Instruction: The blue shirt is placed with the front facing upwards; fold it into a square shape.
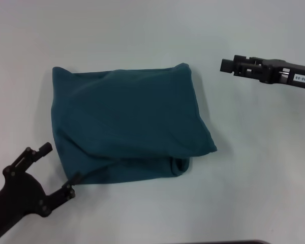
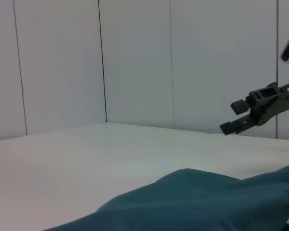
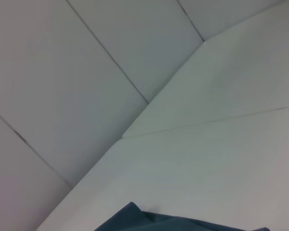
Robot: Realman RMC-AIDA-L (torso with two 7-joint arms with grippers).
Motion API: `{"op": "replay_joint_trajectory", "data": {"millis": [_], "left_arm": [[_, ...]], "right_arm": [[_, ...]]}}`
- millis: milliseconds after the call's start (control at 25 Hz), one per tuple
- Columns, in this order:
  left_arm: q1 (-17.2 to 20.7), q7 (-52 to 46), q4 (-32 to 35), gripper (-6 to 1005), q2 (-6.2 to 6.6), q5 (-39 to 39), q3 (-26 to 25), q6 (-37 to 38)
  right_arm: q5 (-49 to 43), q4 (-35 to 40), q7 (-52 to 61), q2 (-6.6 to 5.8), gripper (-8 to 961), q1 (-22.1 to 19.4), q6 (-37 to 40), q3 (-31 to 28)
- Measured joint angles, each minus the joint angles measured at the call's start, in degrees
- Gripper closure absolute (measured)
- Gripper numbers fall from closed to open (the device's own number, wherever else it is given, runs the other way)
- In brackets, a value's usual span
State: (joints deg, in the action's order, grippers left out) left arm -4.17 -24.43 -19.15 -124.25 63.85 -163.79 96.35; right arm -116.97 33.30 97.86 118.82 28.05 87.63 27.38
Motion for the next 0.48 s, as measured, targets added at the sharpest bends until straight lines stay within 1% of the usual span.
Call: {"op": "replay_joint_trajectory", "data": {"millis": [280,480], "left_arm": [[1.1,6.9,4.1,140,0.0,-0.2,0.6,-2.5],[1.6,8.0,5.0,140,-0.05,-0.3,0.7,-2.2]], "right_arm": [[-0.2,0.0,2.2,-0.17,102,0.3,-1.5,0.4],[-0.3,0.0,3.2,-0.18,102,0.1,-2.0,0.6]]}}
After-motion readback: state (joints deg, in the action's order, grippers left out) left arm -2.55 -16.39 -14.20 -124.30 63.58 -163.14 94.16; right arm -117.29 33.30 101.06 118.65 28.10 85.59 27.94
